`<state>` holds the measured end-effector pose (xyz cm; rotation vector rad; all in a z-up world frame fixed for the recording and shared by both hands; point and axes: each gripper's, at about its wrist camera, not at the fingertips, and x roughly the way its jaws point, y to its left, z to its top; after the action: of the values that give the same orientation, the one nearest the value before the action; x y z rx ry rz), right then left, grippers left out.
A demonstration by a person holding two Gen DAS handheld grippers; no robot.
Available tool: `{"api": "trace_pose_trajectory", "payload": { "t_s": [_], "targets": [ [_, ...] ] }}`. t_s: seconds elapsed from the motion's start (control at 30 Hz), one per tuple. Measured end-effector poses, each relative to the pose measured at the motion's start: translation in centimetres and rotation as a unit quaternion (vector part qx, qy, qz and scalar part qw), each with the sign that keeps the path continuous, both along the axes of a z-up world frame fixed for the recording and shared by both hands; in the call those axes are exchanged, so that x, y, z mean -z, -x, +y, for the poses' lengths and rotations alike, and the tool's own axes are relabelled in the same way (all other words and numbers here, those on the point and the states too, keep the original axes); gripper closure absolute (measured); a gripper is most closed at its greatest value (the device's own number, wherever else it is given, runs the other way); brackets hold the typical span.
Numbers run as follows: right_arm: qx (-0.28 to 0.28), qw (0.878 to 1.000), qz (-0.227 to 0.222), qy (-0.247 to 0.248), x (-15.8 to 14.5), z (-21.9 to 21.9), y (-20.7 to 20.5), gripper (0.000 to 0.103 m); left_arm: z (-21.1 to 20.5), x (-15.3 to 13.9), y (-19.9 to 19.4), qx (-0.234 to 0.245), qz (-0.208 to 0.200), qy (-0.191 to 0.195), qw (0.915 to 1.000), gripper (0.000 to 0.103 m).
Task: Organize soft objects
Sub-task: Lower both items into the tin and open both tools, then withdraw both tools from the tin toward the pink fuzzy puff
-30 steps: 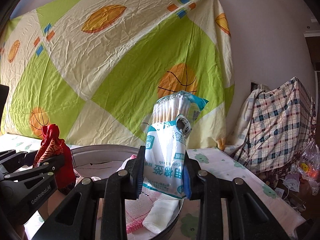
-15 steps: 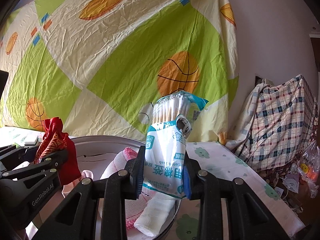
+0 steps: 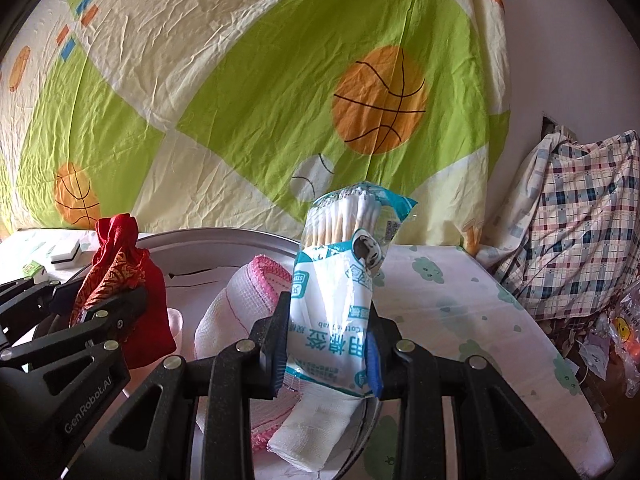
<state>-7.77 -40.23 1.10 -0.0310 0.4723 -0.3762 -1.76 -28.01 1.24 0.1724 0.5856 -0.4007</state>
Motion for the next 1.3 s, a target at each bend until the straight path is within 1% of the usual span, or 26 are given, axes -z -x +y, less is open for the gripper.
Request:
{"api": "trace_pose_trajectory", "payload": {
  "t_s": [0.2, 0.23, 0.27, 0.3, 0.33, 0.4, 0.47, 0.5, 0.57, 0.63, 0.67, 0.7, 0.73, 0.77, 0.83, 0.87, 0.93, 1.03, 1.1, 1.23, 1.3],
  "targets": [
    [-0.019, 1.0, 0.02, -0.002, 0.4, 0.4, -0.7, 0.069, -0.4, 0.3, -0.6, 0.001, 0.02, -0.027, 0.9994, 0.071],
    [-0.023, 1.0, 0.021, -0.002, 0.5, 0.4, -0.7, 0.069, -0.5, 0.4, -0.6, 0.002, 0.021, -0.031, 0.9993, 0.068],
    [-0.025, 0.999, 0.023, -0.002, 0.5, 0.5, -0.8, 0.068, -0.5, 0.4, -0.7, 0.0, 0.021, -0.034, 0.9992, 0.067],
    [-0.027, 0.999, 0.024, -0.003, 0.5, 0.5, -0.8, 0.068, -0.4, 0.3, -0.6, -0.003, 0.02, -0.033, 0.9992, 0.063],
    [-0.029, 0.999, 0.024, -0.005, 0.5, 0.4, -0.8, 0.068, -0.3, 0.2, -0.6, -0.005, 0.017, -0.032, 0.9993, 0.058],
    [-0.037, 0.999, 0.025, -0.009, 0.6, 0.4, -0.9, 0.067, -0.2, 0.2, -0.6, -0.008, 0.01, -0.037, 0.9992, 0.054],
    [-0.044, 0.999, 0.026, -0.012, 0.6, 0.4, -1.0, 0.067, -0.2, 0.1, -0.6, -0.012, 0.004, -0.045, 0.9989, 0.047],
    [-0.051, 0.998, 0.026, -0.014, 0.6, 0.5, -1.0, 0.067, -0.3, 0.1, -0.5, -0.008, 0.001, -0.047, 0.9989, 0.041],
    [-0.051, 0.998, 0.025, -0.017, 0.6, 0.4, -1.0, 0.063, -0.2, -0.1, -0.3, -0.019, -0.015, -0.051, 0.9984, 0.033],
    [-0.047, 0.998, 0.02, -0.029, 0.6, -0.1, -0.8, 0.056, 0.2, -0.3, -0.2, -0.03, -0.031, -0.05, 0.9978, 0.02],
    [-0.046, 0.998, 0.015, -0.036, 0.5, -0.3, -0.7, 0.054, 0.5, -0.3, -0.2, -0.033, -0.034, -0.045, 0.9979, 0.016],
    [-0.045, 0.998, 0.009, -0.042, 0.4, -0.5, -0.5, 0.052, 0.8, -0.5, -0.2, -0.038, -0.035, -0.038, 0.998, 0.006],
    [-0.044, 0.998, 0.003, -0.046, 0.3, -0.7, -0.3, 0.052, 1.2, -0.6, -0.2, -0.043, -0.038, -0.028, 0.998, 0.0],
    [-0.044, 0.998, -0.004, -0.05, 0.2, -0.8, -0.1, 0.051, 1.6, -0.9, -0.1, -0.048, -0.043, -0.016, 0.9978, 0.0],
    [-0.043, 0.997, -0.021, -0.062, -0.1, -1.0, 0.3, 0.039, 2.4, -1.4, 0.2, -0.052, -0.059, 0.008, 0.9969, 0.0],
    [-0.042, 0.996, -0.032, -0.067, -0.2, -1.1, 0.6, 0.037, 2.6, -1.7, 0.4, -0.052, -0.066, 0.017, 0.9963, 0.0],
    [-0.041, 0.995, -0.052, -0.075, -0.6, -1.3, 1.2, 0.03, 3.1, -2.1, 0.7, -0.052, -0.079, 0.031, 0.995, 0.0],
    [-0.035, 0.993, -0.086, -0.075, -1.2, -1.2, 2.2, 0.023, 3.6, -2.4, 1.2, -0.052, -0.095, 0.042, 0.9932, 0.0],
    [-0.025, 0.992, -0.103, -0.073, -1.4, -1.3, 2.7, 0.022, 3.8, -2.5, 1.4, -0.056, -0.104, 0.044, 0.992, 0.0],
    [0.002, 0.99, -0.125, -0.058, -1.6, -1.0, 3.4, 0.022, 4.5, -2.3, 1.6, -0.068, -0.111, 0.05, 0.9902, 0.0],
    [0.01, 0.989, -0.138, -0.049, -1.7, -0.8, 3.8, 0.022, 4.6, -2.0, 2.0, -0.075, -0.126, 0.046, 0.9881, 0.0]
  ]
}}
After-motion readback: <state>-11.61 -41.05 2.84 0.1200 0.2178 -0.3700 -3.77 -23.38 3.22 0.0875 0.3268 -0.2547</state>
